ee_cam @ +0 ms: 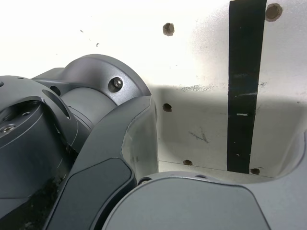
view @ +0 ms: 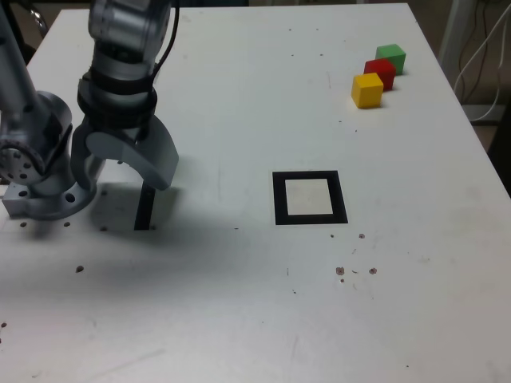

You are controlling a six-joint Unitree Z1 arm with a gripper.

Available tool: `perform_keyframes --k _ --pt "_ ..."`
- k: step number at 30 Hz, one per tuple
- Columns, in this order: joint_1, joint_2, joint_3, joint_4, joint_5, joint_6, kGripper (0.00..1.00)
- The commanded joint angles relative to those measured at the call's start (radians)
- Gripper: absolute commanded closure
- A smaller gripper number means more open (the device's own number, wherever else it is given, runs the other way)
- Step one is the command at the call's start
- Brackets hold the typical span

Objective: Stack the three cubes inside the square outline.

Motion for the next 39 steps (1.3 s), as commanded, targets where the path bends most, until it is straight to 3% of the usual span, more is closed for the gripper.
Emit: perform_keyframes --k 1,21,25,32,39 --pt "0.002 0.006 -0.004 -0.001 -0.001 -0.001 0.01" --pt "0.002 -0.004 -0.017 0.028 -0.016 0.000 0.01" --pt "0.003 -0.006 -0.052 0.071 -0.021 0.001 0.01" --pt "0.009 -0.014 -0.133 0.193 0.008 0.021 0.01" --pt "0.068 -0.015 -0.235 0.248 0.008 0.100 0.01"
